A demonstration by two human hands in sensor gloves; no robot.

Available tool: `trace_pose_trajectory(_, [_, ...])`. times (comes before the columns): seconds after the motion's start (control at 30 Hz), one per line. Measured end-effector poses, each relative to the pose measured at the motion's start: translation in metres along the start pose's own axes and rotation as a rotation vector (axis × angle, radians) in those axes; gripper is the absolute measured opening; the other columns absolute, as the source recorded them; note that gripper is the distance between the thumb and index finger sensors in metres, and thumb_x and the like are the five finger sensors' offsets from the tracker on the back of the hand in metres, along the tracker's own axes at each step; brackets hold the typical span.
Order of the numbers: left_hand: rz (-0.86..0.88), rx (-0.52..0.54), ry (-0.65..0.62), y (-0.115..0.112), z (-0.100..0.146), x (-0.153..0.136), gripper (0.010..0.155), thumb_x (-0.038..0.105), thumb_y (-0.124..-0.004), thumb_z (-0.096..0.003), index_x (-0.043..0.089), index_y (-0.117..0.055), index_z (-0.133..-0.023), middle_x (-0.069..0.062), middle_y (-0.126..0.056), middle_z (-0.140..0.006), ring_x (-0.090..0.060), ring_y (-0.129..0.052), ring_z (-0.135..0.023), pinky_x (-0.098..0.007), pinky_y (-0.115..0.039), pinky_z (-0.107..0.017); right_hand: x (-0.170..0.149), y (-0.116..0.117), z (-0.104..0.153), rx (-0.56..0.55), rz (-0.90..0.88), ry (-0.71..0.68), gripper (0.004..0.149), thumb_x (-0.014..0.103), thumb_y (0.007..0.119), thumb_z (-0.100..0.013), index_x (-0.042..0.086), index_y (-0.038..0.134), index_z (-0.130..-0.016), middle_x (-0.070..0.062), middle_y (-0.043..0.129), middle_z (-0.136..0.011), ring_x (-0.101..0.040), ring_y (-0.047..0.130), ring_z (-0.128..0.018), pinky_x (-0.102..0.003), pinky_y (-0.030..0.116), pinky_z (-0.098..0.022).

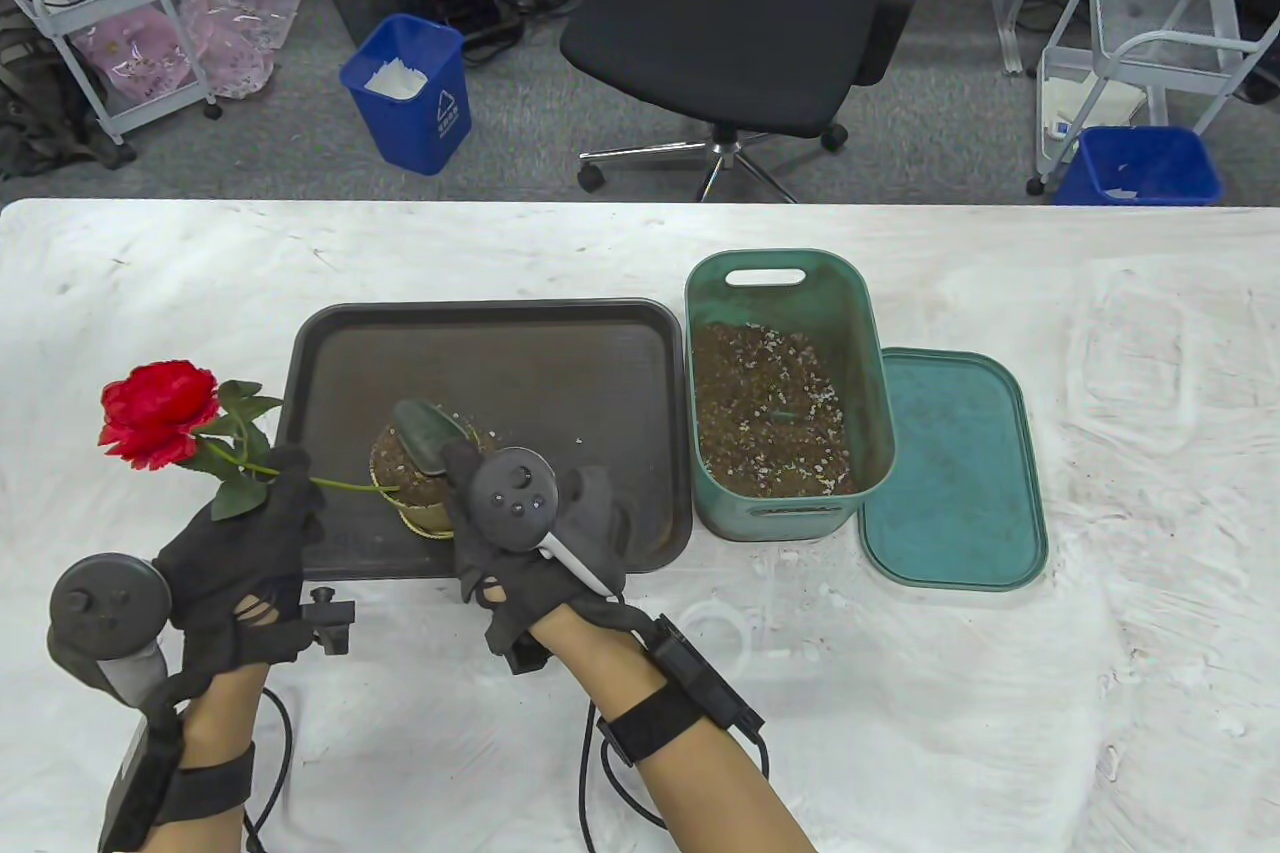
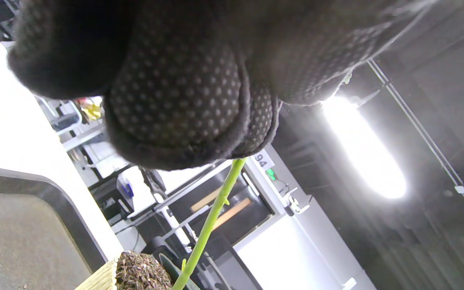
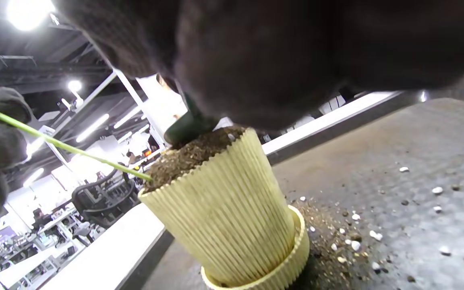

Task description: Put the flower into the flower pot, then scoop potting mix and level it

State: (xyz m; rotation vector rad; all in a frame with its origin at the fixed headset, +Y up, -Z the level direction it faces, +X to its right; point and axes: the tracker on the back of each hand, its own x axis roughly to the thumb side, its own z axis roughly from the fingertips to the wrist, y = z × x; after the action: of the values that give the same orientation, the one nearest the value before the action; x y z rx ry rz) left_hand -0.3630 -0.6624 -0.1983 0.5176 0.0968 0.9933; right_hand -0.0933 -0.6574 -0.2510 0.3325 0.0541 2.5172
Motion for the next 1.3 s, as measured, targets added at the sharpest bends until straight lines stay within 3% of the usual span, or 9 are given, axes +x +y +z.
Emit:
trace_pose_trajectory(0.17, [0.001,0.002,0.006,0.0,-0.001,-0.001,0.041,0.045,-0.088,-0.0419,0.023,-0.096,-0.076,0.003,-0.107,-0.056,-0.014,-0.113,-0.022,-0.032,-0.096,-0.024,0.004,-0.007,0.003,-0.077,-0.011,-0.081,0.053,0.036,0.075,-0.044,0.022,0.071,-0.095,-0.002,0.094,-0.037,-0.017,0.1,-0.013,-0.036,0.091,-0.003])
trace_pose_trajectory(0.37, [-0.004,0.002,0.0,0.0,0.0,-0.001,0.041,0.045,-0.088,-0.0418,0.023,-0.096,-0.076,0.003,-0.107,-0.056,-0.013,-0.113,-0.023,-0.032,-0.096,-0.024,0.014,0.006,0.008,-0.063,0.179,-0.15,0.053,0.036,0.074,-0.044,0.024,0.072,-0.095,-0.002,0.094,-0.038,-0.018,0.1,-0.014,-0.036,0.091,-0.004])
trace_pose_trajectory(0.6, [-0.002,0.0,-0.001,0.0,0.0,-0.001,0.041,0.045,-0.088,-0.0418,0.023,-0.096,-0.076,0.003,-0.107,-0.056,-0.013,-0.113,-0.023,-0.032,-0.096,-0.024,0.033,0.0,0.012,-0.098,0.295,-0.253,0.052,0.037,0.075,-0.043,0.025,0.073,-0.094,-0.002,0.094,-0.038,-0.017,0.099,-0.014,-0.035,0.091,-0.003])
trace_pose_trajectory(0.73, [-0.008,0.0,-0.008,0.0,0.0,0.0,0.041,0.045,-0.088,-0.0418,0.023,-0.096,-0.076,0.003,-0.107,-0.056,-0.013,-0.113,-0.022,-0.032,-0.096,-0.024,0.037,0.007,0.012,-0.062,0.344,-0.297,0.053,0.037,0.075,-0.043,0.026,0.073,-0.094,-0.001,0.094,-0.039,-0.017,0.1,-0.015,-0.036,0.091,-0.005])
trace_pose_trajectory(1.0, [-0.008,0.001,-0.007,-0.001,0.001,0.0,0.041,0.045,-0.088,-0.0419,0.023,-0.096,-0.076,0.003,-0.107,-0.055,-0.014,-0.113,-0.023,-0.032,-0.096,-0.024,0.028,0.006,0.003,-0.011,0.328,-0.243,0.053,0.039,0.078,-0.043,0.03,0.071,-0.095,0.0,0.094,-0.034,-0.015,0.099,-0.011,-0.034,0.091,-0.001])
trace_pose_trajectory(1.17, [-0.008,0.002,-0.004,0.0,0.001,0.0,0.041,0.045,-0.088,-0.0418,0.023,-0.096,-0.076,0.003,-0.107,-0.056,-0.013,-0.113,-0.023,-0.032,-0.096,-0.024,0.016,-0.008,-0.003,-0.077,0.122,-0.18,0.052,0.038,0.078,-0.042,0.027,0.074,-0.093,0.0,0.094,-0.034,-0.015,0.098,-0.01,-0.034,0.09,0.0])
trace_pose_trajectory(1.3, [-0.008,0.001,-0.005,-0.001,0.0,0.0,0.041,0.045,-0.088,-0.0417,0.023,-0.096,-0.076,0.003,-0.107,-0.055,-0.013,-0.113,-0.023,-0.032,-0.096,-0.024,0.004,-0.009,-0.009,-0.011,0.163,-0.121,0.052,0.038,0.077,-0.043,0.027,0.073,-0.094,0.0,0.094,-0.034,-0.015,0.099,-0.011,-0.034,0.09,-0.001])
